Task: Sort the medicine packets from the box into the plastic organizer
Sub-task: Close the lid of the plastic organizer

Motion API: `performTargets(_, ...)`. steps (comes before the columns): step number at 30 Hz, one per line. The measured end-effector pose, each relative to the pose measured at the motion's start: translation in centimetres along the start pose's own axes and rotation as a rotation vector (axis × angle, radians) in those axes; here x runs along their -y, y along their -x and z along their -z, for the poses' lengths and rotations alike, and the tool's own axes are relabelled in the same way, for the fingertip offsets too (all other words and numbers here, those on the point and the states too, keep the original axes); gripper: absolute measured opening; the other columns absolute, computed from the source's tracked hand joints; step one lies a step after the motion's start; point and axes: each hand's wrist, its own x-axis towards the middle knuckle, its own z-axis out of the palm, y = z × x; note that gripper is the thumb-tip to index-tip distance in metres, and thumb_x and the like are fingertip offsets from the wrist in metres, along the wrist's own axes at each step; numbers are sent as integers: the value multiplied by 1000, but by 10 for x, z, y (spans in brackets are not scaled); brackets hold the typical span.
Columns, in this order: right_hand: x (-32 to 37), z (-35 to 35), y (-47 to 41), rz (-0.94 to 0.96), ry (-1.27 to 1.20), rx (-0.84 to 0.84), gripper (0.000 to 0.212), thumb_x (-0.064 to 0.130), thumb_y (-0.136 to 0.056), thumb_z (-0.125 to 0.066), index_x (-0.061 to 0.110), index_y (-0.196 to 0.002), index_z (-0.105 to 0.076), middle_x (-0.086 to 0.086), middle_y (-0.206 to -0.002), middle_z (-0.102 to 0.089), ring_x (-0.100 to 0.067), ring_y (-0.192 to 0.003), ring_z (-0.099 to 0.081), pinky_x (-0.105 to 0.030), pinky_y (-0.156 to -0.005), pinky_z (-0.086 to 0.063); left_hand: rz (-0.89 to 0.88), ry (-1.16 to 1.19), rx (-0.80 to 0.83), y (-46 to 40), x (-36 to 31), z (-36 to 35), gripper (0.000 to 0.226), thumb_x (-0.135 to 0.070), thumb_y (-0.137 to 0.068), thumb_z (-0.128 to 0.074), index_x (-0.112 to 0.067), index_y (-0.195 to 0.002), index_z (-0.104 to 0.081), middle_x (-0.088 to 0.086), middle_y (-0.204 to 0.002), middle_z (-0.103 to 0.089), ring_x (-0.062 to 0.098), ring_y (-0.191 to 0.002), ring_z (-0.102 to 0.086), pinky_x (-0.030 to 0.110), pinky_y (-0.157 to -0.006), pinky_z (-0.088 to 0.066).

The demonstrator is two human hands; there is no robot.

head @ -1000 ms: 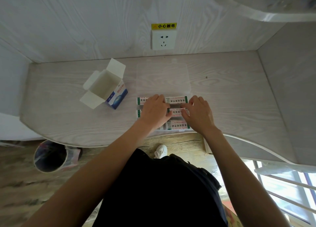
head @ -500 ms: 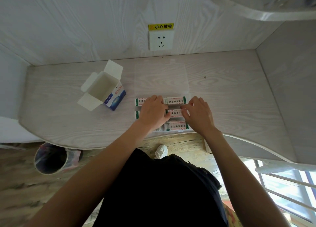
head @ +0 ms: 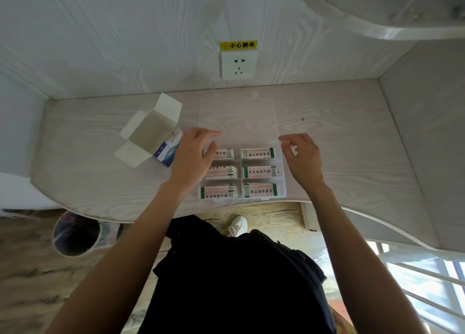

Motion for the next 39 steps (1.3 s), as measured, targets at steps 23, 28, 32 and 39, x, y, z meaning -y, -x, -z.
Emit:
performTargets(23, 24, -17, -55, -367, -252, 286, 51, 26, -95, -51, 16, -141, -33, -10, -142, -43, -23, -127, -44, -27, -97, -33, 503, 224, 243, -35, 20, -2, 35, -19, -98, -42, -12, -132, -45, 5, -126, -55, 14, -104, -54, 34, -94, -45)
performTargets(28, 23, -11, -56, -375, -289, 203, 49, 25, -94, -52, 16, -139, -37, -7, -134, -51, -20, -116, -51, -32, -98, -40, 458, 134, 165, -32, 22, -5, 47, -4, -95, -45, -13, -141, -37, 6, -134, -52, 17, -119, -52, 18, -90, -36)
performTargets(32, 29, -5, -55, -385, -376, 173, 49, 36, -96, -47, 22, -140, -33, -5, -130, -52, -13, -103, -49, -27, -90, -37, 461, 223, 106, -33, 23, -5, 43, -1, -93, -46, -9, -135, -43, 6, -129, -55, 16, -118, -52, 11, -91, -36)
performTargets(39, 33, 13, -35, -294, -453, 134, 50, 47, -100, -17, 28, -146, -24, -7, -133, -50, -16, -108, -54, -38, -98, -42, 460, 438, -69, -23, 12, 6, 30, 3, -88, -42, -10, -108, -60, -3, -97, -57, 6, -88, -52, 4, -73, -39)
